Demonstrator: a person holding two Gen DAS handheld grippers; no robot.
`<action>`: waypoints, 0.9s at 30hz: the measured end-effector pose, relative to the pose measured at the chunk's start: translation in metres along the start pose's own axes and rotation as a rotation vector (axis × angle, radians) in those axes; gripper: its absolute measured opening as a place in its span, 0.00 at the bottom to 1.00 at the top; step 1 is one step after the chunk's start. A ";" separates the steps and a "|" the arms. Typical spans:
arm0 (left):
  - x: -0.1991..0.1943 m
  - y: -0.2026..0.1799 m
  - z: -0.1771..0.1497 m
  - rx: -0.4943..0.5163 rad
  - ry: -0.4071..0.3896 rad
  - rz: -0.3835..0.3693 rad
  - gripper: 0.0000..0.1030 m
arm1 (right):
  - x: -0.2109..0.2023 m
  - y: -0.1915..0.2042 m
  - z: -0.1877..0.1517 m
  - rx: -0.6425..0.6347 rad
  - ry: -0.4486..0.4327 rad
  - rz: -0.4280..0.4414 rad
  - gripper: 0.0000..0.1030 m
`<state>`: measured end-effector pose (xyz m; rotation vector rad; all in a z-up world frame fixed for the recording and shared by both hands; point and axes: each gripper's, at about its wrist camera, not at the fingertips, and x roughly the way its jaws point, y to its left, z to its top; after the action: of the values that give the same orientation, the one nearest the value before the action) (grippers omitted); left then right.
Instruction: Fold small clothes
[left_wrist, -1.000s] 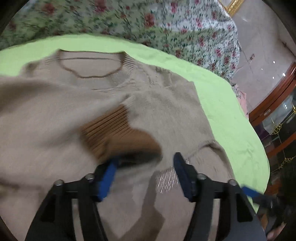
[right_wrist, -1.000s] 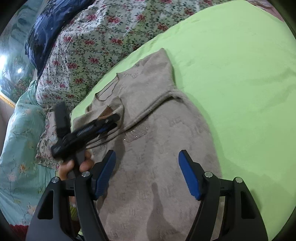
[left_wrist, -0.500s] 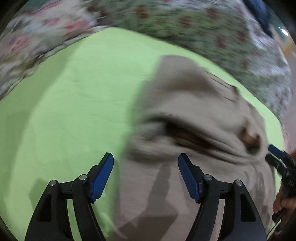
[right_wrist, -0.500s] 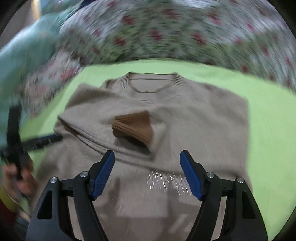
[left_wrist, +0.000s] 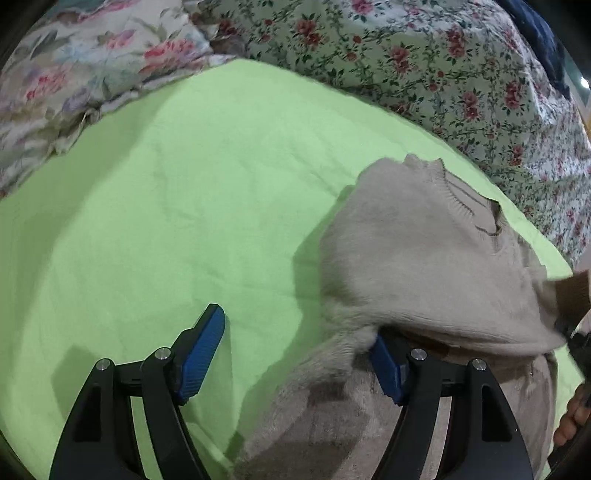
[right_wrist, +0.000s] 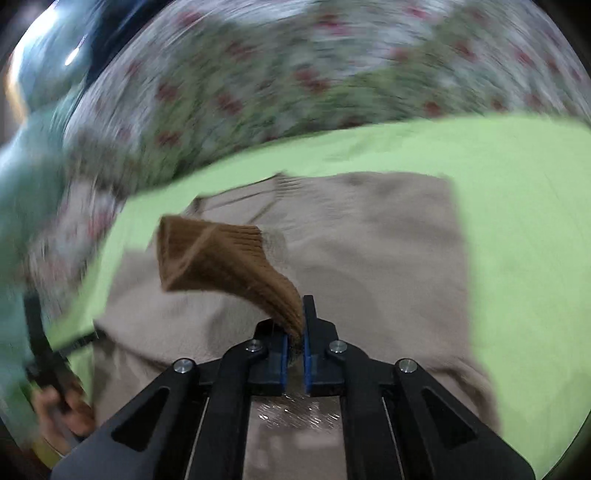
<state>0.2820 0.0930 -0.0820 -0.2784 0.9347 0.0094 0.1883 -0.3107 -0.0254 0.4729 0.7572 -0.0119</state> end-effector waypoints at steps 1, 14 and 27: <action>-0.001 -0.001 -0.004 0.002 -0.009 0.015 0.73 | 0.008 -0.007 -0.004 0.024 0.053 0.003 0.07; -0.012 0.020 -0.020 -0.118 -0.086 -0.033 0.73 | -0.029 0.049 0.018 -0.005 -0.059 0.124 0.81; -0.014 0.037 -0.026 -0.169 -0.126 -0.171 0.77 | 0.222 0.208 0.064 -0.171 0.701 0.534 0.85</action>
<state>0.2480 0.1243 -0.0937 -0.5085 0.7835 -0.0513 0.4304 -0.1162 -0.0473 0.5059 1.2804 0.7447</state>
